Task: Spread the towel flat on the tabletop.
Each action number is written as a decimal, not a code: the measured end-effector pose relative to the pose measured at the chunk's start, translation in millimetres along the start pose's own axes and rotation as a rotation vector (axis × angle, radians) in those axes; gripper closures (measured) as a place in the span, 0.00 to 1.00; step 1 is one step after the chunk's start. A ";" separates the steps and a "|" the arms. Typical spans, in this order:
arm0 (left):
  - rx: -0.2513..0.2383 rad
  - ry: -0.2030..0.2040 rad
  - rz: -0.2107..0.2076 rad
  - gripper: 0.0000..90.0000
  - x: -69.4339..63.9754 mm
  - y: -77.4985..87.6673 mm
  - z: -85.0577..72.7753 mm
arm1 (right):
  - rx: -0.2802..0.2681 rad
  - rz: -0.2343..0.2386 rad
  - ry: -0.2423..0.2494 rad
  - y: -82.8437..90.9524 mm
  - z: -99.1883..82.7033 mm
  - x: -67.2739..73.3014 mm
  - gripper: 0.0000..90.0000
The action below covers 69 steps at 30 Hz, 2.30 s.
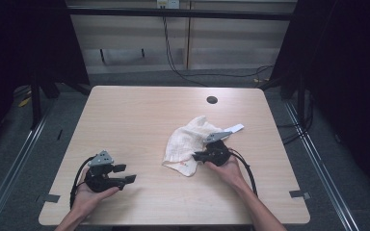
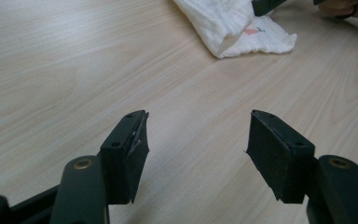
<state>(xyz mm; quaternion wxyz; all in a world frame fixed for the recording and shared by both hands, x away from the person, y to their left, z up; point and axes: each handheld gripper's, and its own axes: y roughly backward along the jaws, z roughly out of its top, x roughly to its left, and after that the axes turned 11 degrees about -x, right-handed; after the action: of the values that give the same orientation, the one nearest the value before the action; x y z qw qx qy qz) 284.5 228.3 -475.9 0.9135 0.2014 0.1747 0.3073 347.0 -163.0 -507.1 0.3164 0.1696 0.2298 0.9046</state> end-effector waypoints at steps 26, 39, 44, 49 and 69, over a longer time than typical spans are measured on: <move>-0.006 -0.002 -0.034 0.52 -2.5 -0.4 1.1 | 0.023 0.187 -0.005 -15.7 -4.0 73.2 0.90; 0.021 -0.051 -0.160 0.57 -36.4 -36.6 25.4 | -0.089 0.066 -0.045 50.1 12.1 41.9 0.71; 0.036 -0.084 -0.187 0.60 -43.0 -56.1 33.5 | -0.069 -0.014 -0.056 74.9 3.4 10.3 0.72; 0.118 -0.129 -0.199 0.73 -46.0 -81.5 24.9 | -0.064 -0.059 -0.059 77.9 -7.1 -20.1 0.76; 0.134 -0.095 -0.123 0.77 -8.8 -69.7 12.8 | -0.034 0.002 0.012 44.2 -16.1 -4.5 0.75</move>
<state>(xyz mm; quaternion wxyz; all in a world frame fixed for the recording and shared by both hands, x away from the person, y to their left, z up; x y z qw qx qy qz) 317.9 168.5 -496.4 0.9223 0.2654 0.1635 0.2283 321.2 -201.5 -498.1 0.3169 0.1590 0.2161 0.9097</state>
